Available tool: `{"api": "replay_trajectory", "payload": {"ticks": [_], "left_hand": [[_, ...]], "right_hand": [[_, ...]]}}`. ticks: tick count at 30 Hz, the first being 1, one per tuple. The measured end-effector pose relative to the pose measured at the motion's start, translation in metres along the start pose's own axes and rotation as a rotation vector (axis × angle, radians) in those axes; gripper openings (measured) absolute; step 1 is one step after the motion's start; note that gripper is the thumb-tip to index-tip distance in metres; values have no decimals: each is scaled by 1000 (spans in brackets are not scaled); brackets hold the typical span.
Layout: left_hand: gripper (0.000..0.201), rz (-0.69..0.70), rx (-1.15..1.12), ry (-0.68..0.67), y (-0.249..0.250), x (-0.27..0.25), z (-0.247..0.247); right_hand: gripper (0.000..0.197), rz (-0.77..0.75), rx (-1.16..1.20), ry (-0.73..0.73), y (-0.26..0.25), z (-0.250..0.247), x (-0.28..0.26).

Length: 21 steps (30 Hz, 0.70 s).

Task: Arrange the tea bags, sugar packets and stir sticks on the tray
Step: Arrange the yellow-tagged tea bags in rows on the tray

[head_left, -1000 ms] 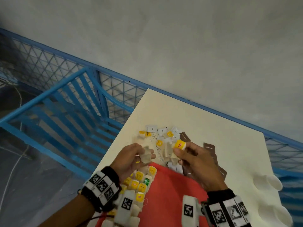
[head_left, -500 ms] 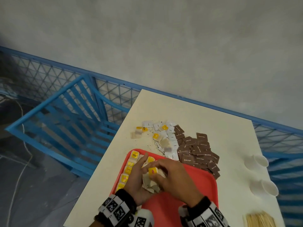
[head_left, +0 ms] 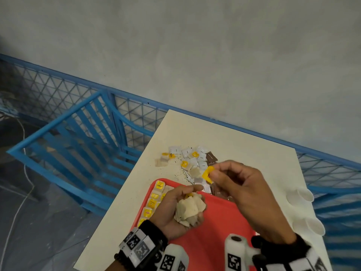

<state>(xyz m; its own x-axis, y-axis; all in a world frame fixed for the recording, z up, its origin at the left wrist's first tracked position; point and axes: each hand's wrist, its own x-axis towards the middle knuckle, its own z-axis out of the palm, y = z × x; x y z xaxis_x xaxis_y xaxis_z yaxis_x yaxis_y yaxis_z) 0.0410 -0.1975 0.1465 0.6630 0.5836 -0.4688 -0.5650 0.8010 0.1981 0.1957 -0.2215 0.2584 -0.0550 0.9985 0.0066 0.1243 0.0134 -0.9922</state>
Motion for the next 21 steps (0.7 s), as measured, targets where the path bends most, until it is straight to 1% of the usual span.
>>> {"api": "replay_trajectory", "payload": {"ticks": [2,4,6,8,11,12,14,16,19,21], "left_hand": [[13,-27,-2,9,-2,1,-1],[17,-51,26,18,-4,3,-4],[19,-70,62,34,-6,4,-5],[16,-79,106,33,-8,3,-7],[25,-53,165,53,-9,4,-8],[29,-23,204,65,-8,4,-8],[37,79,348,89,-2,2,-5],[39,220,558,97,9,-6,4],[32,427,912,69,23,-22,32],[43,572,1155,40,28,-27,50]], "right_hand": [[19,-21,13,41,-17,-4,-1],[21,-65,17,85,-33,-8,-1],[21,-110,31,104,-44,-12,0],[19,-128,65,109,-49,-14,2],[16,-142,149,122,-57,-19,4],[14,-154,154,129,-60,-22,4],[12,-171,114,162,-62,-28,5],[20,-160,54,203,-61,-34,7],[28,-133,36,220,-57,-37,6],[26,-130,59,197,-57,-35,5]]}}
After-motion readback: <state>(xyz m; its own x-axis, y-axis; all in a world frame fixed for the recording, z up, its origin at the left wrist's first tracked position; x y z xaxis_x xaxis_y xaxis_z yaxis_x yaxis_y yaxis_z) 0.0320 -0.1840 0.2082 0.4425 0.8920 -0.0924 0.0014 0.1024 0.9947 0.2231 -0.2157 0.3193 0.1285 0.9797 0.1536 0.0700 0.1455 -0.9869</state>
